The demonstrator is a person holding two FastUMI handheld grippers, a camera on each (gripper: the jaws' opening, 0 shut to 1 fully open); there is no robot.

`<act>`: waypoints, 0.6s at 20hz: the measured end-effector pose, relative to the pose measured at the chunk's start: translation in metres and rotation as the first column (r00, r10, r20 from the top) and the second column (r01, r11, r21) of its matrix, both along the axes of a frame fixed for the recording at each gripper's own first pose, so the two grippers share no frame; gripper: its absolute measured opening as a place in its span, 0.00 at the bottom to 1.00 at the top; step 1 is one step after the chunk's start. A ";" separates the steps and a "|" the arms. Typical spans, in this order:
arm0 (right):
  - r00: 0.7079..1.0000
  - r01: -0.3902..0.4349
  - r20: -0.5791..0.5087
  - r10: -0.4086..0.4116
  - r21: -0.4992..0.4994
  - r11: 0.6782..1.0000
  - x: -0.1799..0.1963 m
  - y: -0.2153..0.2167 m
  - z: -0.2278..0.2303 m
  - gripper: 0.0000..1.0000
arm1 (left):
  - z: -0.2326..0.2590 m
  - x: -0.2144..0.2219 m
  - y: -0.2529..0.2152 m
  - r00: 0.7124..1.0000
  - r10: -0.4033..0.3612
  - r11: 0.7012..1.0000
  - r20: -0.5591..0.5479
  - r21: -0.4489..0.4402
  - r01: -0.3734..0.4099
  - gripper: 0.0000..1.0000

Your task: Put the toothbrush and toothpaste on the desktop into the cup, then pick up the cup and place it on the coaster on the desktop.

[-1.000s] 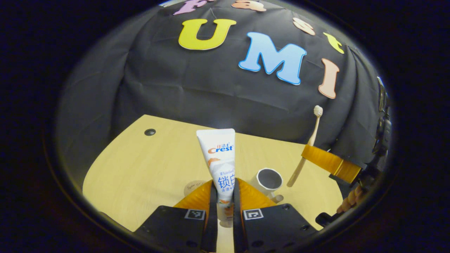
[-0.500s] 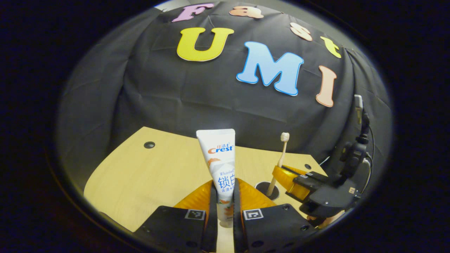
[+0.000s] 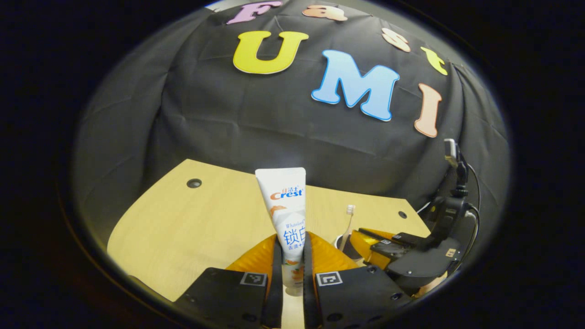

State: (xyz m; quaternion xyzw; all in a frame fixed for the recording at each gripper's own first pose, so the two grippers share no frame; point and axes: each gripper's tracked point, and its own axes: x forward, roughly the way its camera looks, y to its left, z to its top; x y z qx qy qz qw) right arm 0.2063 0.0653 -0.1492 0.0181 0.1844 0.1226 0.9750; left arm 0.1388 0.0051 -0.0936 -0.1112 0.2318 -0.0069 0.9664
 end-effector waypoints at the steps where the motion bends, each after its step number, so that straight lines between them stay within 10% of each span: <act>1: 1.000 0.000 -0.001 0.000 0.000 1.000 -0.003 -0.001 0.002 0.25 | -0.001 0.001 -0.002 1.000 -0.005 1.000 0.001 -0.001 0.005 0.25; 6: 0.997 0.056 0.045 -0.056 0.000 0.998 -0.016 -0.025 0.025 0.75 | 0.001 0.013 -0.017 0.999 -0.027 0.999 0.022 -0.023 0.027 0.25; 12: 0.980 0.153 0.125 -0.154 0.018 0.988 -0.045 -0.076 0.064 0.83 | 0.001 0.036 -0.036 0.997 -0.046 0.995 0.066 -0.084 0.051 0.23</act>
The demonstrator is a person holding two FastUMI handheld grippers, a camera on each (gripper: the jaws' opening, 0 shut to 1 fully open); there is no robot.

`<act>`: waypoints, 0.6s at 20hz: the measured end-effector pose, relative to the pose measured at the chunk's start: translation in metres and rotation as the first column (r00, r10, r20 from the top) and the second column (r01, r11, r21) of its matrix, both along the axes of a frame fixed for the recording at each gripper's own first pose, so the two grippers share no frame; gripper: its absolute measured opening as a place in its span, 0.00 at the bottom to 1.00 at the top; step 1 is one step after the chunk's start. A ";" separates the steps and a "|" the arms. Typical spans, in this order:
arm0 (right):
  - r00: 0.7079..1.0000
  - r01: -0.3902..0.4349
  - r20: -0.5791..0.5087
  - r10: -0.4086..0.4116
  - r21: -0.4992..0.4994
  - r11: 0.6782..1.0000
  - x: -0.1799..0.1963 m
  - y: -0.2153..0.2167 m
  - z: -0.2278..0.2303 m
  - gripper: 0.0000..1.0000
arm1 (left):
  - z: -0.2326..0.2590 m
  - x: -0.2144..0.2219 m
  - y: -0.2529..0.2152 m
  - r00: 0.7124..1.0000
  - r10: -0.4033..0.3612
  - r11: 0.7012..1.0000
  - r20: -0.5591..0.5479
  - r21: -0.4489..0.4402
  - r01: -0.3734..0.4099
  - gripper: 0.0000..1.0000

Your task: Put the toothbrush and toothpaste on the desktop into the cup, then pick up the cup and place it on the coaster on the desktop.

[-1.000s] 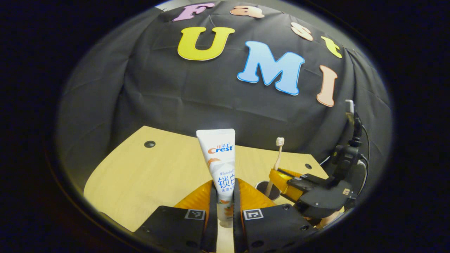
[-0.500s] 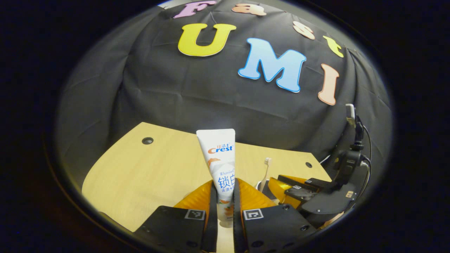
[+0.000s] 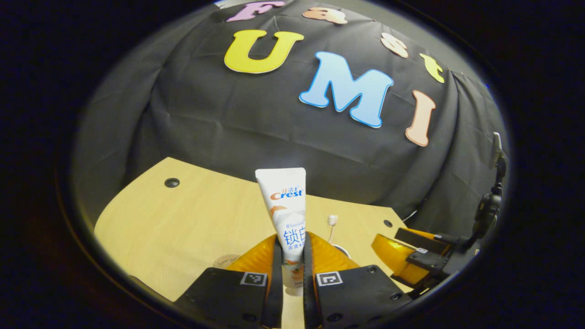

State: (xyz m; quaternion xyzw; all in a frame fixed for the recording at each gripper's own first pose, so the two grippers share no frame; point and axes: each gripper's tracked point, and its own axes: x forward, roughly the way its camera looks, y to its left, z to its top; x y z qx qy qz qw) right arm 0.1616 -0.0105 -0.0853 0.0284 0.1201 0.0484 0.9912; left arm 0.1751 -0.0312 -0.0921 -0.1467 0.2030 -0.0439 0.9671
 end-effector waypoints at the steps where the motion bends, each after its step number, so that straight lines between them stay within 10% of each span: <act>1: 1.000 0.015 0.014 -0.015 0.008 1.000 -0.006 -0.009 0.007 0.83 | 0.001 0.005 -0.004 1.000 -0.006 1.000 0.008 -0.007 0.006 0.24; 12: 0.989 0.147 -0.028 -0.145 0.126 0.981 -0.070 -0.071 0.010 0.83 | -0.002 0.054 -0.060 0.991 -0.075 0.994 0.113 -0.067 0.083 0.25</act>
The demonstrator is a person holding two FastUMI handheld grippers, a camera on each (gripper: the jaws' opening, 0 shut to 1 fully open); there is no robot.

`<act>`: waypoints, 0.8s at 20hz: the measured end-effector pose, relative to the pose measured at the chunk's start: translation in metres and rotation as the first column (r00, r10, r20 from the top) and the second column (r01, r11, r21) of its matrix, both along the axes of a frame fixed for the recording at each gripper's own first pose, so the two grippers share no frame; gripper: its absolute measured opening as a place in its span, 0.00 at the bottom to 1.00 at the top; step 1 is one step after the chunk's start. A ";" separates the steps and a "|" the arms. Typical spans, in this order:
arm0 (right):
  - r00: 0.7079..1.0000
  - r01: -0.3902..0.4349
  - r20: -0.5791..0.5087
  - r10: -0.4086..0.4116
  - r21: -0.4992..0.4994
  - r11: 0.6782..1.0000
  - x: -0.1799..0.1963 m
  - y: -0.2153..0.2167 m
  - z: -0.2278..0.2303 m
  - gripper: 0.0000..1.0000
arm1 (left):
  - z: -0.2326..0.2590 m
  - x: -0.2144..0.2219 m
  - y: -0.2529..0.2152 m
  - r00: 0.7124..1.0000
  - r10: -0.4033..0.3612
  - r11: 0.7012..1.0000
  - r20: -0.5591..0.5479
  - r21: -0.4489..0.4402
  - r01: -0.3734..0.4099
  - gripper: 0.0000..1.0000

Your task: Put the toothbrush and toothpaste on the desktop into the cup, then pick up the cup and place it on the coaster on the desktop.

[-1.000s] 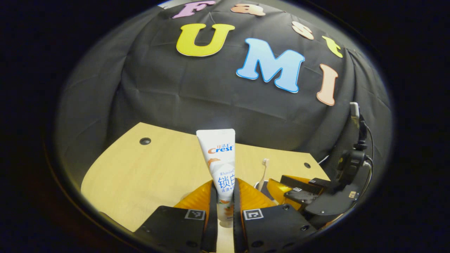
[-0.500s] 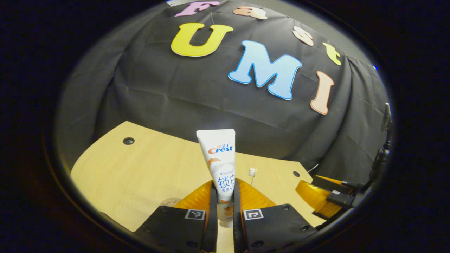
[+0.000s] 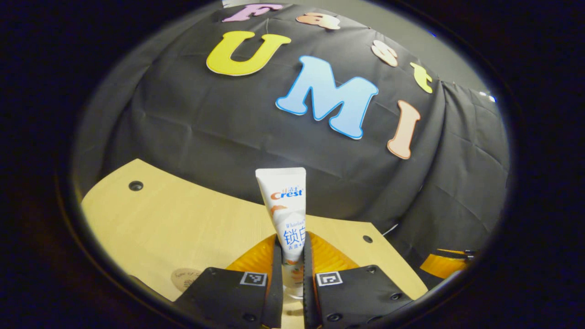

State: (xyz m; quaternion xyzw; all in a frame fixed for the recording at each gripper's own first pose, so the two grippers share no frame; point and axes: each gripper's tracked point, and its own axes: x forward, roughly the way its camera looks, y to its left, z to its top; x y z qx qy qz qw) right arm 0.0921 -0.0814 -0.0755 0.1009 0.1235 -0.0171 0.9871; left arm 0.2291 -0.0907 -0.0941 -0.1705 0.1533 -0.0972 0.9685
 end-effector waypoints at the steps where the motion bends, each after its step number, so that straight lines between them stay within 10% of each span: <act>1: 1.000 0.006 -0.012 -0.006 0.004 1.000 -0.003 -0.003 -0.004 0.83 | -0.006 0.003 -0.005 1.000 -0.005 1.000 0.004 0.013 0.004 0.25; 16: 0.992 -0.025 -0.121 0.039 0.116 0.993 -0.020 -0.007 -0.030 0.83 | -0.070 0.007 -0.059 0.996 -0.076 0.976 -0.036 0.203 0.082 0.34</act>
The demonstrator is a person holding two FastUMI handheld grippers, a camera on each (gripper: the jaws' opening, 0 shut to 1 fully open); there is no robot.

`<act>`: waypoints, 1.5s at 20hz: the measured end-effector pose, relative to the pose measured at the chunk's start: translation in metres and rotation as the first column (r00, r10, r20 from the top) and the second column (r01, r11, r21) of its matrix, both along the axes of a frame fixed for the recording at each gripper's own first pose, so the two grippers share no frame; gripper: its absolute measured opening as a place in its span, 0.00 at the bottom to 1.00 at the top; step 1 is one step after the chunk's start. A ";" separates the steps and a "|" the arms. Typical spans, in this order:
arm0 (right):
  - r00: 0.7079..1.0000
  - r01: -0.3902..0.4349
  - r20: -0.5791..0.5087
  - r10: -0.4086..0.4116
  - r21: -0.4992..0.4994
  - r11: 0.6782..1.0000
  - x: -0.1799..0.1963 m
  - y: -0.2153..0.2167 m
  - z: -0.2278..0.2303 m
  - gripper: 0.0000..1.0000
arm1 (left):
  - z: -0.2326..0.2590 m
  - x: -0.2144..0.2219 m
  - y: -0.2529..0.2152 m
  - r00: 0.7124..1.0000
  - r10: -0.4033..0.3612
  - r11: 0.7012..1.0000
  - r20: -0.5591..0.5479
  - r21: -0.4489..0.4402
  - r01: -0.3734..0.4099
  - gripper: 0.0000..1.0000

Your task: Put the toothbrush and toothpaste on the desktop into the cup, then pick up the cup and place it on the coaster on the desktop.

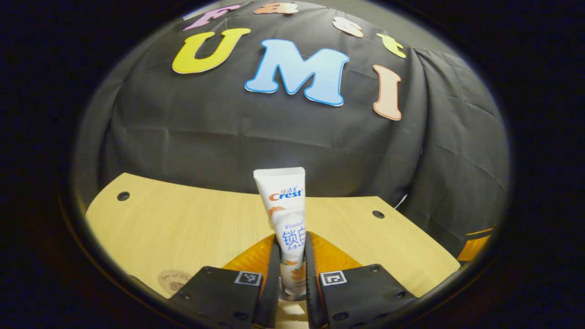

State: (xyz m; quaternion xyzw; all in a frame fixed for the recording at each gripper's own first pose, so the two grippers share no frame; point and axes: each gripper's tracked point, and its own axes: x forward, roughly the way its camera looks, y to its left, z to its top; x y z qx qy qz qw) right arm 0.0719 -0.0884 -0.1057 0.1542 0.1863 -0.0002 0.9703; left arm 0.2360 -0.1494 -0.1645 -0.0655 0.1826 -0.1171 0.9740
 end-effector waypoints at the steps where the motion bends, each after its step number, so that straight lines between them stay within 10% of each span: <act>1: 1.000 -0.010 0.004 0.010 -0.002 1.000 -0.001 0.001 0.002 0.83 | 0.002 -0.001 -0.001 1.000 0.001 1.000 0.006 0.007 -0.001 0.29; 2: 1.000 -0.019 0.007 0.020 -0.008 1.000 -0.002 0.001 0.002 0.83 | 0.003 -0.002 -0.001 1.000 0.006 1.000 0.005 0.012 -0.006 0.29; 8: 0.997 -0.074 0.014 0.075 -0.027 0.997 -0.016 -0.003 0.003 0.83 | 0.022 -0.017 0.004 0.999 0.044 0.999 0.022 0.012 -0.044 0.95; 18: 0.984 -0.179 -0.005 0.179 -0.048 0.983 -0.027 0.017 0.006 0.83 | 0.097 -0.084 0.067 0.976 0.173 0.984 0.133 0.026 -0.178 0.96; 30: 0.965 -0.224 -0.151 0.215 -0.045 0.974 0.007 0.090 -0.025 0.83 | 0.132 -0.138 0.117 0.971 0.149 0.986 0.186 0.045 -0.160 0.96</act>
